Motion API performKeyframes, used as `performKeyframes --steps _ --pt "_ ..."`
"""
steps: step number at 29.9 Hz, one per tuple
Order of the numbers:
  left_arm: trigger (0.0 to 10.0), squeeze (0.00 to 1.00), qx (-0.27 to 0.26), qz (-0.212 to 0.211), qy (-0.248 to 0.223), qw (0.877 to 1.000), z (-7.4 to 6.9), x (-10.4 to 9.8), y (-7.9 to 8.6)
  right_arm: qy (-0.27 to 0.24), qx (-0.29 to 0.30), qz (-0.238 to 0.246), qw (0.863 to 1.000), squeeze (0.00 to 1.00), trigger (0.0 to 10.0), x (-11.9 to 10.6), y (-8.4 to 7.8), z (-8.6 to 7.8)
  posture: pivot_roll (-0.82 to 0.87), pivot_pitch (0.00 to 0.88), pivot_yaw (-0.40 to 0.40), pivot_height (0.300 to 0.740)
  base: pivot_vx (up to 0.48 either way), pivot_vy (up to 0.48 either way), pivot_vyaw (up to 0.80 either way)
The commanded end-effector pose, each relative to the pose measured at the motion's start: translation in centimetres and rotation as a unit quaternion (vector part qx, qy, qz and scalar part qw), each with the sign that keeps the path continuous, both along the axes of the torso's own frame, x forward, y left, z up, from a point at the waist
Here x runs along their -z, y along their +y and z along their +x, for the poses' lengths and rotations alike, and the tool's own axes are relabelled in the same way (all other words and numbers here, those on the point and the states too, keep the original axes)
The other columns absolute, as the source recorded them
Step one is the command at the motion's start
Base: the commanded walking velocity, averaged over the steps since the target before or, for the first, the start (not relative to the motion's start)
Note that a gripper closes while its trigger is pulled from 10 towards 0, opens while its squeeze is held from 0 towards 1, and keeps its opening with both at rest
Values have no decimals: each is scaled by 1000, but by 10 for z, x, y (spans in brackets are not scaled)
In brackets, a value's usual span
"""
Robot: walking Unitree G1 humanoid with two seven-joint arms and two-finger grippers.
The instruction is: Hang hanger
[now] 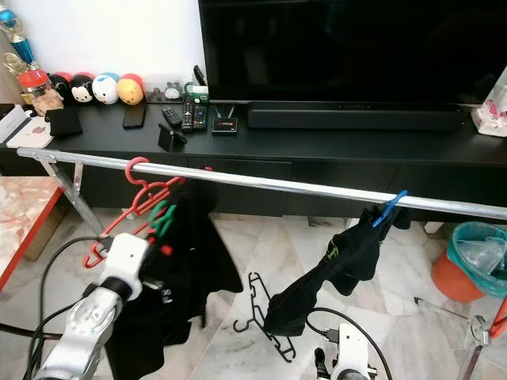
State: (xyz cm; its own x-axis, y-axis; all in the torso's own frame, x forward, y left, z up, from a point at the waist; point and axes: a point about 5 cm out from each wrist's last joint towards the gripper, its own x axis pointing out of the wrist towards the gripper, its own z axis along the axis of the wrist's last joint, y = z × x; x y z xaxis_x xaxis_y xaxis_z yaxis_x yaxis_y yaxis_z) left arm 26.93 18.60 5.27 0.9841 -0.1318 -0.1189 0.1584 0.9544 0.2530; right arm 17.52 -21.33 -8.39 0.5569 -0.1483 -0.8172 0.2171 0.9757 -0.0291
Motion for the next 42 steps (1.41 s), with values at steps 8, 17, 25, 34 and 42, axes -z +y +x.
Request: performKeyframes --steps 8,17,25,34,42 --pt "10000 0 -54 -37 35 997 -2 23 7 -20 19 -2 1000 0 10000 -8 -5 15 -59 0 22 736 0 0 0" --pt "10000 0 -75 -57 -1 996 13 11 7 -44 6 -14 999 0 10000 -20 -9 36 -19 0 -38 736 0 0 0" --pt "10000 0 -70 -81 -14 994 15 10 -8 -72 4 -24 997 0 10000 -32 -16 53 -15 0 -59 736 0 0 0" --pt "10000 0 -84 -70 -28 994 14 4 6 -82 3 -11 997 0 10000 -34 -11 57 6 0 -39 736 0 0 0" --pt "10000 0 -79 -50 -30 995 9 -1 18 -81 19 22 996 0 10000 -27 5 52 58 0 17 736 0 0 0"
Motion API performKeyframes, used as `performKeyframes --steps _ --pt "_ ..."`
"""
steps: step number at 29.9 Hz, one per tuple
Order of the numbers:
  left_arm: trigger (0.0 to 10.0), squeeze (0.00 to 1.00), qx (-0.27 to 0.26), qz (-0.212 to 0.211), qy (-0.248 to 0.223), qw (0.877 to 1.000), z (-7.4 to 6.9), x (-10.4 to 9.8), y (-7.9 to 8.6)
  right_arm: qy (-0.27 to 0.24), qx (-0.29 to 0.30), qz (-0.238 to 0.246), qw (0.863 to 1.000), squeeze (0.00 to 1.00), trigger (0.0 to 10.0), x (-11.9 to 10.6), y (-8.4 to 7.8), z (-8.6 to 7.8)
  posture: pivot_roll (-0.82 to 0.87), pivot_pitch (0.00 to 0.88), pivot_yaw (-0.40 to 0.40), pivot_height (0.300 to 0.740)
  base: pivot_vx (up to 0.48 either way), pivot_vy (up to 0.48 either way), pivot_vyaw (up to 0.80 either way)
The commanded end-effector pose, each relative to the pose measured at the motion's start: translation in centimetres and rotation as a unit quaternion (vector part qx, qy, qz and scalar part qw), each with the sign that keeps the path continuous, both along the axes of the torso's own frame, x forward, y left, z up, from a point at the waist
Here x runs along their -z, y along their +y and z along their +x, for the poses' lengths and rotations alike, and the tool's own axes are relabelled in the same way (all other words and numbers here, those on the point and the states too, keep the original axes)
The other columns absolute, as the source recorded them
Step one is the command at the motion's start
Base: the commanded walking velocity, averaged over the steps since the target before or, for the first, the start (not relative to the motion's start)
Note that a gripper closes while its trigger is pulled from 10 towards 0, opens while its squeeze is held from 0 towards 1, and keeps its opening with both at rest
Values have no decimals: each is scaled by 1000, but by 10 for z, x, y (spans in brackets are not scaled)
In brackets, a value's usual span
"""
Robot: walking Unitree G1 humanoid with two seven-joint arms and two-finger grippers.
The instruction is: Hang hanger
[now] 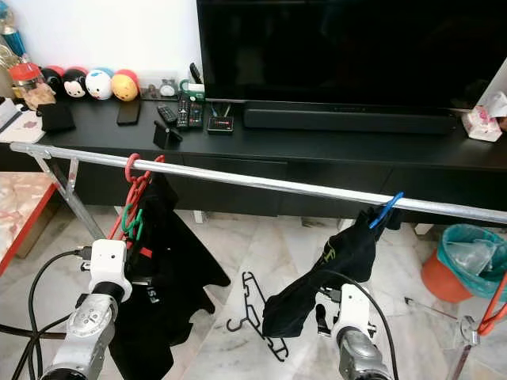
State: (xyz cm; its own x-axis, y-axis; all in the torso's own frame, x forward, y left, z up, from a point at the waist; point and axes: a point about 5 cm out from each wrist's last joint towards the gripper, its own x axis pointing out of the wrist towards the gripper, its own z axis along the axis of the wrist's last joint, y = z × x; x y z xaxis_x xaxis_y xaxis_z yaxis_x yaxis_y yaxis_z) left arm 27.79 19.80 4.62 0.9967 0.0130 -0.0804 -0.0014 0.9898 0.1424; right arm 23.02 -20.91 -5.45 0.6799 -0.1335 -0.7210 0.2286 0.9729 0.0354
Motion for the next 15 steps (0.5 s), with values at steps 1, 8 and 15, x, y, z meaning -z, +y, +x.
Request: performKeyframes --steps 1,8,15 --pt "10000 0 -2 14 -12 1000 -2 -7 9 3 19 16 1000 0 10000 4 3 -6 61 0 23 736 0 0 0" --pt "10000 0 5 15 -7 1000 -10 -6 8 18 -14 7 1000 0 10000 10 6 -14 64 0 46 736 -40 0 0" --pt "10000 0 13 8 3 1000 -21 0 -1 15 -4 3 1000 0 10000 12 -1 -22 42 0 29 736 -291 0 0"
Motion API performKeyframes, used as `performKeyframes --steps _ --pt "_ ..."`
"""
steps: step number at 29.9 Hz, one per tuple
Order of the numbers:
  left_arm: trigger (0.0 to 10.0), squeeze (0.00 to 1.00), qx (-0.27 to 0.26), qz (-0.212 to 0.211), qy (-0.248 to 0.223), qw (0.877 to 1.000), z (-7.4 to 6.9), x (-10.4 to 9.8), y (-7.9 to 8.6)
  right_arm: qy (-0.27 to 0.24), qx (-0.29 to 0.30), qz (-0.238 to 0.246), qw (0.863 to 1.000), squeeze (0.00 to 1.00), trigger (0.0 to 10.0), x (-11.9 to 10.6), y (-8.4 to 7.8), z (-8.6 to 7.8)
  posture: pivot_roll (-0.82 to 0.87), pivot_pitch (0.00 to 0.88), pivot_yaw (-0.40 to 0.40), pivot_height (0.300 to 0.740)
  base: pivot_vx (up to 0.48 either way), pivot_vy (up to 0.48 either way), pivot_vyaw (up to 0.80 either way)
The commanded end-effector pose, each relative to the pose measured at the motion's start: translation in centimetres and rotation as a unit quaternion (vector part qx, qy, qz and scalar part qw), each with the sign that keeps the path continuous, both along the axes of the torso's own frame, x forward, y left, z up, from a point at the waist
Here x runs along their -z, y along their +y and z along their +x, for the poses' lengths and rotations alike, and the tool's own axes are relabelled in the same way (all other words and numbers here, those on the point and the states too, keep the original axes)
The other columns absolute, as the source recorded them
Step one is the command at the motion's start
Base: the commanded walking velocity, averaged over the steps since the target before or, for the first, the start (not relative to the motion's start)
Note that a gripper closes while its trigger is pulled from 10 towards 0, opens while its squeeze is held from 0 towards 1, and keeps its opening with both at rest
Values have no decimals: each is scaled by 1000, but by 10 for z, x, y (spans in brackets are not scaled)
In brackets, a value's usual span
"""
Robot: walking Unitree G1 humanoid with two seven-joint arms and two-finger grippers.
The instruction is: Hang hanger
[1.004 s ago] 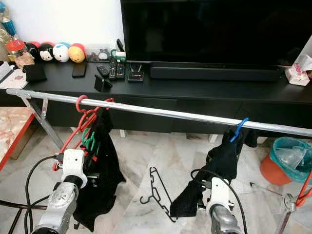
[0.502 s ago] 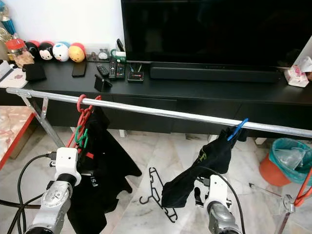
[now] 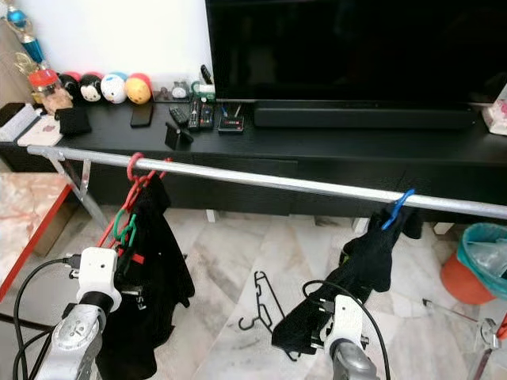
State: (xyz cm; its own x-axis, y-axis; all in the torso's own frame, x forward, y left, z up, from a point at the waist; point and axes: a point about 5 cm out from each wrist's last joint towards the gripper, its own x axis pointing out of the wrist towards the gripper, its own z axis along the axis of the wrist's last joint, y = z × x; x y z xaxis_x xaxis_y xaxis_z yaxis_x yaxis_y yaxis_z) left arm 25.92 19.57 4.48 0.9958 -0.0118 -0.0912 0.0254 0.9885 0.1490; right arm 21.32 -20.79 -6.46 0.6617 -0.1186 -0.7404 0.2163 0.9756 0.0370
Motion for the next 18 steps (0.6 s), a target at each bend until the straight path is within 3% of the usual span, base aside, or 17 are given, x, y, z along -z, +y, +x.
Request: performKeyframes --steps 1,9,18 --pt "10000 0 1 4 -2 1000 -2 -1 1 1 2 -1 1000 0 10000 2 -3 -5 42 0 29 736 -292 0 0" --pt "10000 0 -1 2 2 1000 -5 -1 -1 0 -18 -14 1000 0 10000 3 -8 -9 4 0 15 736 -293 0 0" --pt "10000 0 -9 7 6 1000 -10 0 4 9 -2 -25 1000 0 10000 4 -8 -11 8 0 19 736 -296 0 0"
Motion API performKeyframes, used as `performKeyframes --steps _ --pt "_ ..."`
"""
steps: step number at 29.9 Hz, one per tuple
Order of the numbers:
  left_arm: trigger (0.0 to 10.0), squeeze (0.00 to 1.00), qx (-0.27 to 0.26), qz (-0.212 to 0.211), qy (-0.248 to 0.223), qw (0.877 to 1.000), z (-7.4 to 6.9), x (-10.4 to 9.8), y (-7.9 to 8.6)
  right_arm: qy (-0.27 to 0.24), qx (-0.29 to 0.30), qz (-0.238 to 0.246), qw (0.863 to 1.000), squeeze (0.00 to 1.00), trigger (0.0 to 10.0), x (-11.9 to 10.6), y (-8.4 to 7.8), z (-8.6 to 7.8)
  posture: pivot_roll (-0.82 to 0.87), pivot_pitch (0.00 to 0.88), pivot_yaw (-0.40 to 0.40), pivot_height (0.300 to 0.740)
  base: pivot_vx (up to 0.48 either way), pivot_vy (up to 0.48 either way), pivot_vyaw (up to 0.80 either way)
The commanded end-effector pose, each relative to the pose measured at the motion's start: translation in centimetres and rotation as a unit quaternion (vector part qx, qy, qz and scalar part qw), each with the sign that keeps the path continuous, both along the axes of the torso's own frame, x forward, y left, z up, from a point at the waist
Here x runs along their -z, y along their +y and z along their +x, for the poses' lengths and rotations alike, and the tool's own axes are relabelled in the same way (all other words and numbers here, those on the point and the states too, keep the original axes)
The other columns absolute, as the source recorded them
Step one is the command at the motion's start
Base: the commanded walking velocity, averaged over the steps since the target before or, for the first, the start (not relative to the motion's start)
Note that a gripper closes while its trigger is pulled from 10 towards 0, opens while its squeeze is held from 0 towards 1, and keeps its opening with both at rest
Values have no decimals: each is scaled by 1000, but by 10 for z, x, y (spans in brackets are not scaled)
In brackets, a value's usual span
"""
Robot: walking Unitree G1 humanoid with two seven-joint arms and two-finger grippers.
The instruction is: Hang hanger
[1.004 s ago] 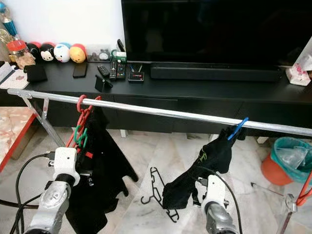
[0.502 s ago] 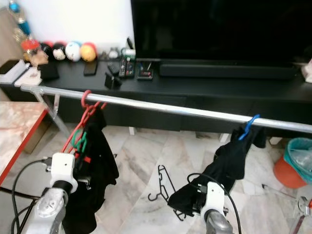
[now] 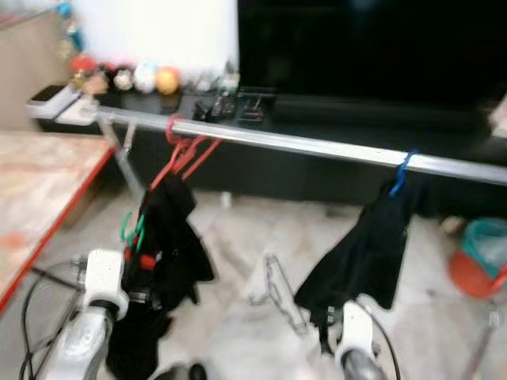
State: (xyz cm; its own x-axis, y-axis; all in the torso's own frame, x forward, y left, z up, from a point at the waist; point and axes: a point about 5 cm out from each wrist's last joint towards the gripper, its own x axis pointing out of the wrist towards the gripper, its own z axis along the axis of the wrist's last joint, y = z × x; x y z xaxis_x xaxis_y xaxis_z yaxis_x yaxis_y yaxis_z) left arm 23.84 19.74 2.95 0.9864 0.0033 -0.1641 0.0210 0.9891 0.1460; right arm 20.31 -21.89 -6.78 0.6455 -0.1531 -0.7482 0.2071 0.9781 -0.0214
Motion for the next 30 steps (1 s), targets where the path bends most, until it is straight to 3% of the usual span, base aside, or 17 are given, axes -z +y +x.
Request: performKeyframes --steps 1,15,30 --pt "10000 0 0 8 -30 1000 11 -15 2 -4 4 2 1000 0 10000 1 3 -1 9 0 20 736 -300 0 0" --pt "10000 0 8 10 -37 999 16 -22 -2 -17 15 4 1000 0 10000 -2 2 3 14 0 19 736 -300 0 0" --pt "10000 0 3 8 -30 1000 7 -22 -2 -11 10 1 1000 0 10000 -1 -2 1 7 0 15 736 -306 0 0"
